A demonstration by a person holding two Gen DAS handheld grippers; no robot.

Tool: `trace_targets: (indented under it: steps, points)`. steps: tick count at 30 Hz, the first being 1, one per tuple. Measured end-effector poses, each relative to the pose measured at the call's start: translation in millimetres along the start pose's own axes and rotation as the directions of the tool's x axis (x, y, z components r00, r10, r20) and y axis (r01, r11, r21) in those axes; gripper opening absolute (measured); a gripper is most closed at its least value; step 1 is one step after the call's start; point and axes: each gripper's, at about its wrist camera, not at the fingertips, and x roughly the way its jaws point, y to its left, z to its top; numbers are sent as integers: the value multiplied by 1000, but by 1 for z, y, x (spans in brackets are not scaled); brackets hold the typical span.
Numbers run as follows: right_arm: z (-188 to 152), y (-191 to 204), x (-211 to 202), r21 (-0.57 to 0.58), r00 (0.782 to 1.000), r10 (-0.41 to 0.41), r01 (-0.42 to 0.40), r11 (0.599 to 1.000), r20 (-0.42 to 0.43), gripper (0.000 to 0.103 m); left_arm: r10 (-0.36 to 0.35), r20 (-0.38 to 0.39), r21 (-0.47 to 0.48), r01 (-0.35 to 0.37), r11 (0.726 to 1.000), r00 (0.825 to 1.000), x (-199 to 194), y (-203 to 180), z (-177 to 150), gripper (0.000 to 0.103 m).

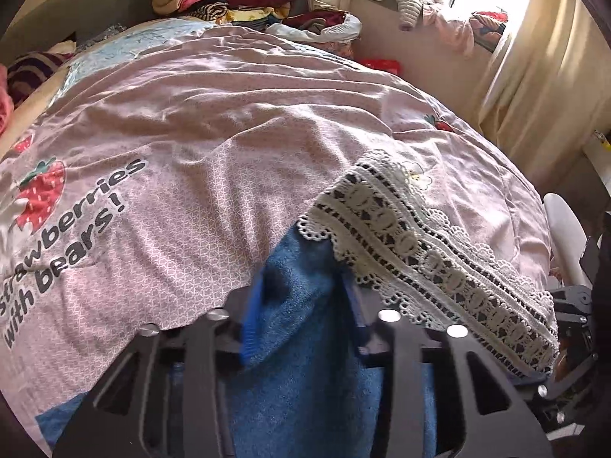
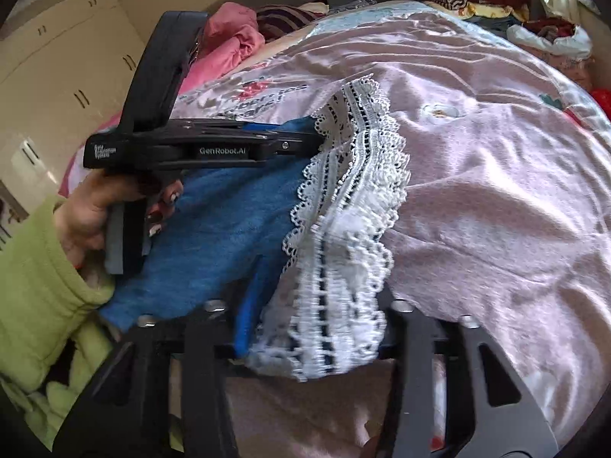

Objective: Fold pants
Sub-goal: 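Grasp the lace-trimmed leg with the right gripper and lift it toward the left gripper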

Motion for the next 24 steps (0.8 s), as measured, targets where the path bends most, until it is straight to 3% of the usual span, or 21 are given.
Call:
trace_targets:
  steps: [2,5,11,17,21,23,24]
  points:
    - [1,7,-1,-14,1000,19,-19,1000,4,21,-12,10,-10,12,1000,1000,-5,1,-1,16]
    - [6,25,-6,-64,999,36,-34,997,20,21,-35,36,-30,36,999,999,-13,4,-3,11]
    - [15,69,-18,-192,997,54,-44,980,51,21,-104,134,-96,117,988,986,-42,18,-13,11]
    - [23,123,-10,-342,996,80,-60,938,45,21,-91,218,-168,129,977,972,-82,43,-33,11]
    - [18,163,13,-450,996,84,-72,890,8,21,-5,250,-252,70,965,968,-108,68,-61,24]
    - [11,185,29,-518,998,62,-62,853,-18,21,48,268,-315,40,948,962,-126,85,-82,46]
    - [5,192,34,-539,998,54,-63,840,-33,21,86,272,-368,21,929,958,-137,98,-97,49]
